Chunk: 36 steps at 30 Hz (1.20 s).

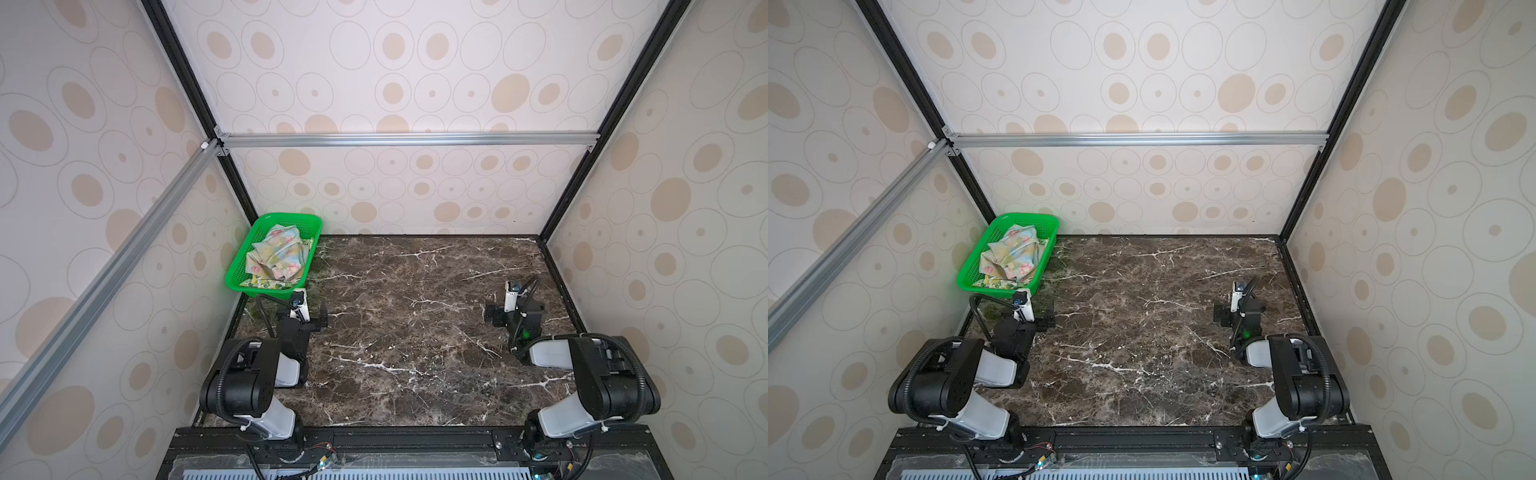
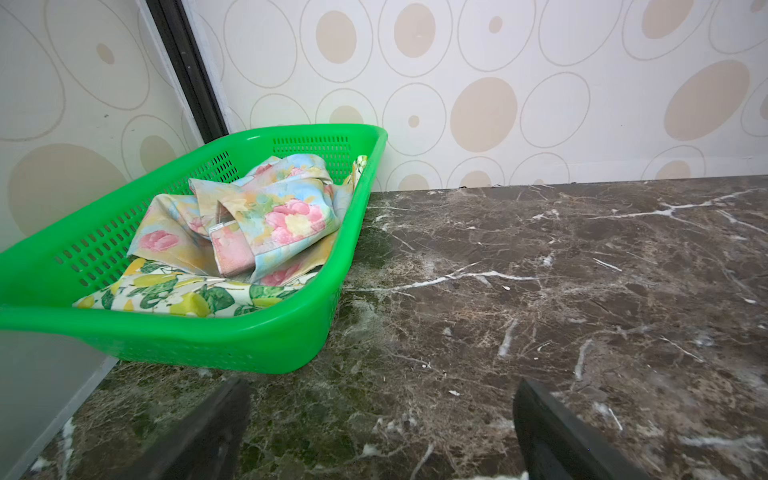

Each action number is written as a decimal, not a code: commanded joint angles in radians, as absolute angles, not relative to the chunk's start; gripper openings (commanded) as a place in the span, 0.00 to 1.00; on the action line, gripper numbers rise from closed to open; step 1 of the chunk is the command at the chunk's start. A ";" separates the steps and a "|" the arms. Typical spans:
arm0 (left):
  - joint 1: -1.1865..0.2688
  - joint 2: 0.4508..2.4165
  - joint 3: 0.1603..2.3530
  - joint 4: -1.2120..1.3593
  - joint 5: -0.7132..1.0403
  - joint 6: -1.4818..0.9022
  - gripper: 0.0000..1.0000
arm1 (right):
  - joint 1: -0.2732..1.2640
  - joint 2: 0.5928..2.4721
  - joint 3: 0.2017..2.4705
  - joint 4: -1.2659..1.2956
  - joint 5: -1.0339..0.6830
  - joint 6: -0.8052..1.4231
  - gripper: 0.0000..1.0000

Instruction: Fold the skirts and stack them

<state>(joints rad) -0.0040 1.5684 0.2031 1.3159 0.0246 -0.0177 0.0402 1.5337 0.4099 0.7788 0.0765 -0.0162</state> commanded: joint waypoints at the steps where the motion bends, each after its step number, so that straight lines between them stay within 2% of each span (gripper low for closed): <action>1: -0.003 1.578 0.225 1.351 0.028 -0.003 0.99 | 0.051 1.543 0.424 0.796 0.083 -0.020 1.00; 25: -0.003 1.579 0.230 1.344 0.029 -0.004 0.99 | 0.049 1.542 0.426 0.794 0.081 -0.021 1.00; 27: -0.004 1.577 0.227 1.349 0.027 -0.003 0.96 | 0.050 1.539 0.421 0.801 0.076 -0.024 0.93; 28: -0.003 1.576 0.224 1.352 0.025 -0.003 0.90 | 0.051 1.534 0.417 0.822 0.056 -0.037 0.91; 30: -0.008 1.535 0.229 1.316 -0.018 -0.013 0.82 | 0.069 1.474 0.456 0.692 0.092 -0.043 0.89; 33: -0.010 1.399 0.349 1.001 -0.072 -0.040 0.75 | 0.079 1.386 0.571 0.397 0.125 -0.002 0.81; 36: -0.011 1.366 0.495 0.768 -0.081 -0.141 0.68 | 0.109 1.344 0.635 0.269 0.147 0.062 0.78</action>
